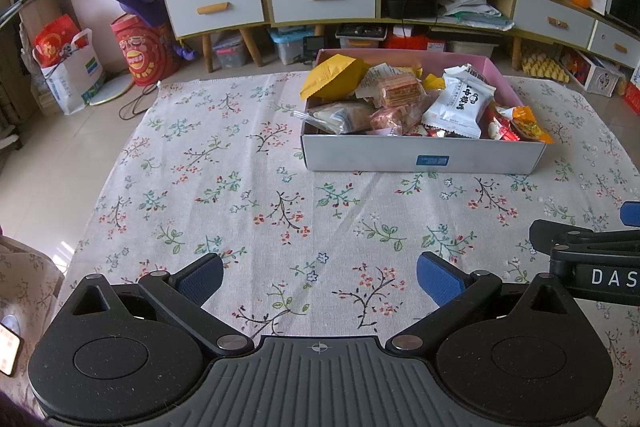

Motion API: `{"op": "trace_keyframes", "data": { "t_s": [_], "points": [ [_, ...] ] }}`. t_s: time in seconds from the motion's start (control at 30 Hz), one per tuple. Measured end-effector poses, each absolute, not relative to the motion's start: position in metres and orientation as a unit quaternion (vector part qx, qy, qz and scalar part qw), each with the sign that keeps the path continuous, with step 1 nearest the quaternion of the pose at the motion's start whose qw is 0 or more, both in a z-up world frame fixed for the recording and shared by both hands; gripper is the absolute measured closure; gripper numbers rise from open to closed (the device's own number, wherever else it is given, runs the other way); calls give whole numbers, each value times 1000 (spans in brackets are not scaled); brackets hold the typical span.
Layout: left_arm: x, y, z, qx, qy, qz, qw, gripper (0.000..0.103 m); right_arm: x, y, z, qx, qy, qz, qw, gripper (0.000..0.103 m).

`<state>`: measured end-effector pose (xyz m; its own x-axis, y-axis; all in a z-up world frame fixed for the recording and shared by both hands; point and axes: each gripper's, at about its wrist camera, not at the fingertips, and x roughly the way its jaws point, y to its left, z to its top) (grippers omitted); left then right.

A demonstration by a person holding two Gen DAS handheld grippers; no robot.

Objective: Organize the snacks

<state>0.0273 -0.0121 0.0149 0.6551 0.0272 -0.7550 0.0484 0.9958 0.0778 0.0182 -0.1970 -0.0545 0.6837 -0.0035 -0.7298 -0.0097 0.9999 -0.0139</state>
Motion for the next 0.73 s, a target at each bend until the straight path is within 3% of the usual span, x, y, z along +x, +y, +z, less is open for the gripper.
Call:
{"op": "trace_keyframes", "data": {
  "t_s": [0.73],
  "points": [
    [26, -14, 15, 45, 415, -9, 909, 0, 18, -196, -55, -9, 398, 2, 917, 23]
  ]
}}
